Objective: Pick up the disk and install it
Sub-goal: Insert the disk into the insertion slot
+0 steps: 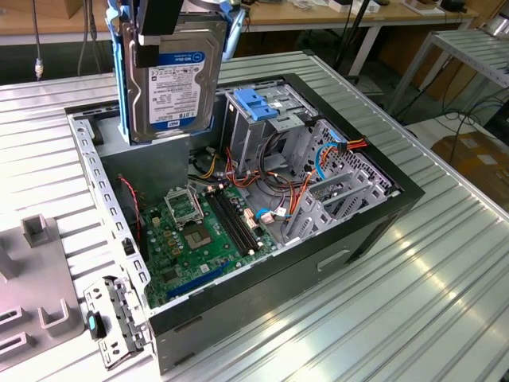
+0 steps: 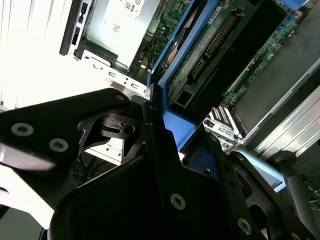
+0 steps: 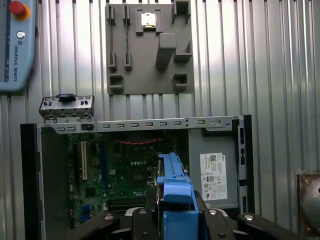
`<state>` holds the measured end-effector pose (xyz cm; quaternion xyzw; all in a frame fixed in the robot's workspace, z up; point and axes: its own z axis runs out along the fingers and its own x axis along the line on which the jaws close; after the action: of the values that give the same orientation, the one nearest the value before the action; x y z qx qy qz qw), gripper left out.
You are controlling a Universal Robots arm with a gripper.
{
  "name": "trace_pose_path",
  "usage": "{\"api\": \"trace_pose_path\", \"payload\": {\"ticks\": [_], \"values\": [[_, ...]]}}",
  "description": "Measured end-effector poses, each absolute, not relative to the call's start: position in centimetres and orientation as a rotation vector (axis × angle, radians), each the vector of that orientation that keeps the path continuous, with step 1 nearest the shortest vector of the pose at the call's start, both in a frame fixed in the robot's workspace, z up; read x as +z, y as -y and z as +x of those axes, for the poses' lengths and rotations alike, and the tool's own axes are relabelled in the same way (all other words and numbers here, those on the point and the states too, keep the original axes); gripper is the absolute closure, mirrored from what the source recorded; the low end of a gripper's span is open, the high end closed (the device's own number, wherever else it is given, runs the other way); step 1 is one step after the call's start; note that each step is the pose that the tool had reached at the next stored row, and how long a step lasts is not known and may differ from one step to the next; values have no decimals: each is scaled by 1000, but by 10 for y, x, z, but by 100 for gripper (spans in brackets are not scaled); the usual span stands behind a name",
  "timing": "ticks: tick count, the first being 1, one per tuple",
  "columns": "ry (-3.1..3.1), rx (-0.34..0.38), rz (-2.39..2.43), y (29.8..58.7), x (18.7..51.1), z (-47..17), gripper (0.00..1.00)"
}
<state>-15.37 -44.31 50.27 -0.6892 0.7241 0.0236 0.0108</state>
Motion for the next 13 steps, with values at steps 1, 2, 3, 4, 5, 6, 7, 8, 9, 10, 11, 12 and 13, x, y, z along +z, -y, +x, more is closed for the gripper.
{"api": "trace_pose_path", "payload": {"ticks": [1,2,3,4,5,6,7,8,9,10,11,12,13], "values": [[-2259,74,-2150,444,503,-154,63],[-2259,74,-2150,444,503,-154,63],[-2259,74,-2151,445,503,-154,63],[-2259,74,-2150,446,503,-154,63],[-2259,74,-2151,446,503,-154,63],[-2259,74,-2150,447,503,-154,63],[-2259,74,-2150,448,503,-154,63],[-2259,74,-2150,449,503,-154,63],[-2259,74,-2150,451,503,-154,63],[-2259,74,-2150,452,503,-154,63],[-2259,74,-2150,453,503,-154,63],[-2259,74,-2150,454,503,-154,63],[-2259,74,-2150,455,503,-154,63]]}}
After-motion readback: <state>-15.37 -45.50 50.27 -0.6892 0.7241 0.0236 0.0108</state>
